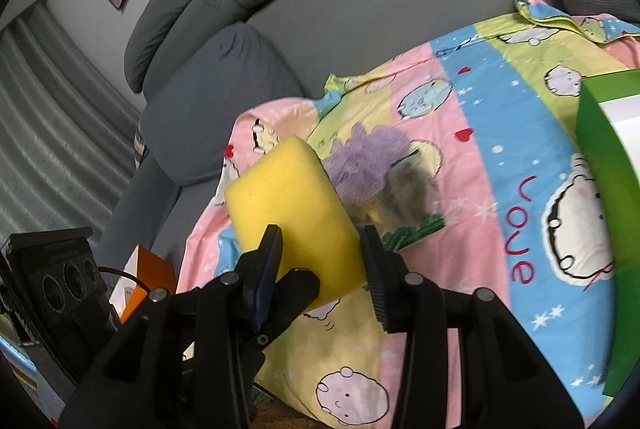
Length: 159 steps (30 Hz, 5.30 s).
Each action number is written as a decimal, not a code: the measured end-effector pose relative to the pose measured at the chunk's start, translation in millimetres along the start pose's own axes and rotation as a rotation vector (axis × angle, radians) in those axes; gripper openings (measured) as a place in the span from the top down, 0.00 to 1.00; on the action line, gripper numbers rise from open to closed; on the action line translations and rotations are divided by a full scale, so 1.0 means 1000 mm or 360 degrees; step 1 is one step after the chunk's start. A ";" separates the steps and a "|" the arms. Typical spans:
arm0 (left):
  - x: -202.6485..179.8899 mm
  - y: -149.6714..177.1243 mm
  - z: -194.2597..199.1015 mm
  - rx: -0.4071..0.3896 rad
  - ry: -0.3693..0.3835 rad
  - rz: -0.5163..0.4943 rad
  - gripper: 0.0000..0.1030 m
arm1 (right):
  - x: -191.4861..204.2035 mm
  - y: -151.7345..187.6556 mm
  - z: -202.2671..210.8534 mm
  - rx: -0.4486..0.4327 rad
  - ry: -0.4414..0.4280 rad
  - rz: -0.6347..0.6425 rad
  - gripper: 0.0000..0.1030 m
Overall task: Organize objects
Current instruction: 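Lift the yellow sponge with the left gripper and carry it over the white box, then lower the sponge into the white box and open the left gripper, then move the left gripper back toward the plastic bags on the bed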
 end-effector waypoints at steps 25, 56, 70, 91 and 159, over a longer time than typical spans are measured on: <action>-0.120 -0.001 -0.050 0.0115 0.0200 -0.0301 0.50 | -0.095 -0.015 0.085 -0.0268 0.0154 -0.0240 0.60; -0.236 0.051 -0.150 0.0645 0.0490 -0.0530 0.50 | -0.245 0.016 0.151 -0.0395 0.0611 -0.0821 0.60; -0.210 0.057 -0.149 0.0674 0.0394 -0.0454 0.53 | -0.254 0.017 0.117 -0.0229 0.0635 -0.0797 0.60; -0.164 0.041 -0.121 0.0607 0.0392 -0.0304 0.55 | -0.224 0.008 0.087 -0.0166 0.0559 -0.0690 0.60; 0.271 0.057 0.042 0.0234 -0.0449 0.1244 0.21 | 0.201 -0.007 -0.255 0.0736 0.0369 0.1067 0.05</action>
Point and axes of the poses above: each gripper's, at about its wrist camera, not at the fingertips, and z roughly against the way its jaws point, x to its left, y to its underside, the point moved 5 cm from there along -z, roughly the way its jaws point, and after that the axes turned 3 degrees about z, right-handed, at the moved point
